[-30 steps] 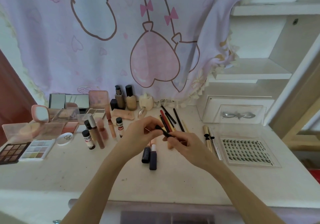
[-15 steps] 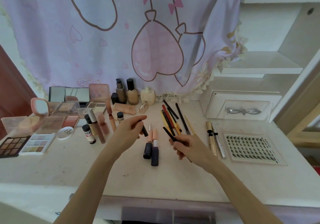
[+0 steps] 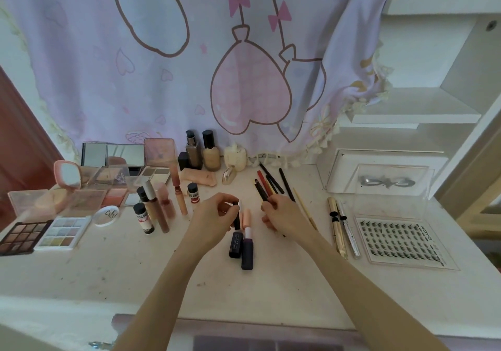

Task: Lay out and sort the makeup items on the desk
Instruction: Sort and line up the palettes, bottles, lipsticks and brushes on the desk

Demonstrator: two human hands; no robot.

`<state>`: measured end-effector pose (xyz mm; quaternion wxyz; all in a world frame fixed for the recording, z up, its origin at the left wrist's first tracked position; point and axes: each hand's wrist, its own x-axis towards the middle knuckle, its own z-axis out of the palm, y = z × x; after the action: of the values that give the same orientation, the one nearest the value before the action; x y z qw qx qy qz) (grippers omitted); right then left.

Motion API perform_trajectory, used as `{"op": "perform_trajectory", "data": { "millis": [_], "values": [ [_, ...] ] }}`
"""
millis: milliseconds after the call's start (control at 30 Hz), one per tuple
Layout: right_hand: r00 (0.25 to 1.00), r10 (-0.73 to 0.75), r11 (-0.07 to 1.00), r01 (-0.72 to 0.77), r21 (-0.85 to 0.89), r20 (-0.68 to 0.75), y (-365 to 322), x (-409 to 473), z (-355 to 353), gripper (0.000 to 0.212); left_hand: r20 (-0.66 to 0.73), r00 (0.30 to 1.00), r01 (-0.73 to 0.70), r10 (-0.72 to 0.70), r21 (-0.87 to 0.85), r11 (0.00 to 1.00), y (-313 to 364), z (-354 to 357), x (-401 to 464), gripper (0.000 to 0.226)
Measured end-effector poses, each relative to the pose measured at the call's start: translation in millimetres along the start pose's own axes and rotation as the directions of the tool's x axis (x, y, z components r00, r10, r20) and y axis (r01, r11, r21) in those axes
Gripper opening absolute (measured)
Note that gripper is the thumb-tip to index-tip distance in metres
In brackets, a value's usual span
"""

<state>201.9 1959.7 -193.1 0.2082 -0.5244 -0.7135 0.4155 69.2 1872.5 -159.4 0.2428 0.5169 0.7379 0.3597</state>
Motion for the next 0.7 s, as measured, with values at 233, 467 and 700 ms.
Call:
{"op": "perform_trajectory", "data": {
  "millis": [233, 467, 700],
  "values": [
    [0.999, -0.004, 0.997, 0.001, -0.081, -0.041, 8.8, 24.5, -27.9, 0.021, 0.019, 1.0, 0.021, -0.022, 0.025, 0.999, -1.6, 4.2, 12.7, 0.023],
    [0.996, 0.013, 1.0, -0.015, -0.026, -0.085, 9.7, 33.7, -39.5, 0.026, 0.041, 0.999, 0.014, -0.017, 0.082, 0.997, 10.7, 27.4, 38.4, 0.023],
    [0.993, 0.084, 0.996, -0.085, -0.003, -0.087, 12.8, 6.3, -39.1, 0.022, 0.064, 0.998, -0.029, 0.007, 0.346, 0.938, 17.6, 55.5, 64.6, 0.022]
  ]
}}
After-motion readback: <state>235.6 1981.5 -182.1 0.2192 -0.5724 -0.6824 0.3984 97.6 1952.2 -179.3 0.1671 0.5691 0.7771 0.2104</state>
